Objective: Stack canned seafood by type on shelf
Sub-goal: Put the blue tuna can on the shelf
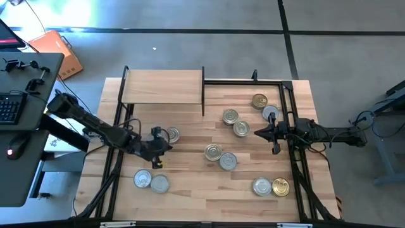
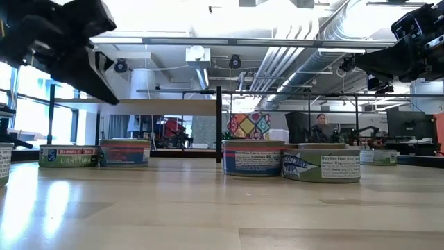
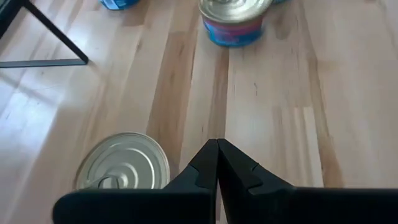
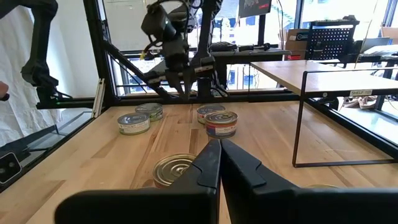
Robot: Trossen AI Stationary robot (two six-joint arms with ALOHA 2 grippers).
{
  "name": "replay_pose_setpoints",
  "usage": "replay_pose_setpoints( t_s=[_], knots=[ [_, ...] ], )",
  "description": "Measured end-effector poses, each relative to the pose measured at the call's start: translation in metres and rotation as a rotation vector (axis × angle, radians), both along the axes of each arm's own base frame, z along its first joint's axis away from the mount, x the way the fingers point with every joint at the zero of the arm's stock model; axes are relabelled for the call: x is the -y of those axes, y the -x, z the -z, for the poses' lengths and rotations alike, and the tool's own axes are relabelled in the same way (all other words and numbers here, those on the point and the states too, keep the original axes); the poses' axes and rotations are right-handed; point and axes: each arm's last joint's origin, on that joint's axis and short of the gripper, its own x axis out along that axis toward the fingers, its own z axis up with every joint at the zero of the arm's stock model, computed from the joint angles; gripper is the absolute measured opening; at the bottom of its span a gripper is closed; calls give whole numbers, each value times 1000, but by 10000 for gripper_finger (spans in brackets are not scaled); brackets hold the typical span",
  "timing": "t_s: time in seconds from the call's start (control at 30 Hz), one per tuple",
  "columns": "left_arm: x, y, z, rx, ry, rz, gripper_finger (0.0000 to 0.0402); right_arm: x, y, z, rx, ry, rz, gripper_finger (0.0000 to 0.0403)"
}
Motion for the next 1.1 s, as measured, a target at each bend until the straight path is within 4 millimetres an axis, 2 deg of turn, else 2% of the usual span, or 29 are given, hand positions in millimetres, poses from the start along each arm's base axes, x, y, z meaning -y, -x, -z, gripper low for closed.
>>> replay_pose_setpoints(
  t_s=[0.13, 0.23, 0.37, 0.53, 0.67, 0.9, 1.1],
  knots=[
    [2, -6, 12, -47, -61, 31, 4, 0, 0, 0, -1, 0, 0, 3],
    [4, -12, 20, -71, -101, 61, 27, 0, 0, 0, 0, 0, 0, 3],
    [5, -17, 28, -90, -136, 73, 82, 0, 0, 0, 0, 0, 0, 3],
    [0, -20, 32, -93, -191, 5, 161, 0, 0, 0, 0, 0, 0, 3],
    [-5, -18, 34, -115, -181, -36, 199, 0, 0, 0, 0, 0, 0, 3],
    [-11, -16, 40, -175, -218, -75, 196, 0, 0, 0, -1, 0, 0, 3],
    [-15, -17, 46, -227, -263, -61, 143, 0, 0, 0, 0, 0, 0, 3]
  ],
)
